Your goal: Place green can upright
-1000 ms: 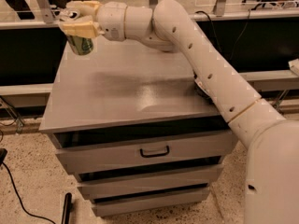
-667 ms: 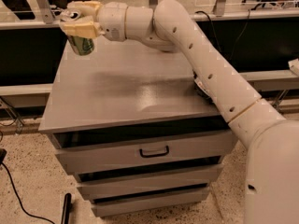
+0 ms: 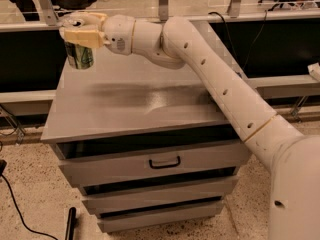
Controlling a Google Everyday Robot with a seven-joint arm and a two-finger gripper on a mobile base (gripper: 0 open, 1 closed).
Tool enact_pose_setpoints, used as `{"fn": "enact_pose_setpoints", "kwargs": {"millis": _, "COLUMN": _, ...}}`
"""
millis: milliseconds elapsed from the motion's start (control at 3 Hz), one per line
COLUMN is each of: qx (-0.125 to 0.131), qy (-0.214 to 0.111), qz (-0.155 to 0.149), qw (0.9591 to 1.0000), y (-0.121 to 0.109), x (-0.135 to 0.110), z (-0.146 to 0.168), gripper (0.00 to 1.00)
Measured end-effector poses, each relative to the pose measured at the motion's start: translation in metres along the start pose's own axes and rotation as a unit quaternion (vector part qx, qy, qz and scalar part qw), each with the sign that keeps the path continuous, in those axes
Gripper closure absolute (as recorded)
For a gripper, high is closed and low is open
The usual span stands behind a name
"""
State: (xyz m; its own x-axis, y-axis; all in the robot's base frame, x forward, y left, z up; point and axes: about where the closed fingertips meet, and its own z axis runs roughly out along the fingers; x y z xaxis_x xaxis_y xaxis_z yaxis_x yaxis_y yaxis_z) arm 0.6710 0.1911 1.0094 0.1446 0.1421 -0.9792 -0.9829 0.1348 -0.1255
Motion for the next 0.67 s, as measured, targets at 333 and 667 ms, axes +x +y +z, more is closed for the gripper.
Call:
{"fn": "enact_pose_setpoints", "kwargs": {"millis": 333, "qx": 0.000, "qy": 0.022, "qz": 0.020, "qw": 0.9996, "y": 0.008, "x": 0.006, "z": 0.000, "gripper": 1.00}}
{"fn": "enact_pose_setpoints", "kwargs": {"millis": 667, "qx": -0.003, "qy": 0.064, "qz": 0.024, "qw": 0.9977, "y": 0.013, "x": 0.017, "z": 0.002, "gripper": 1.00}}
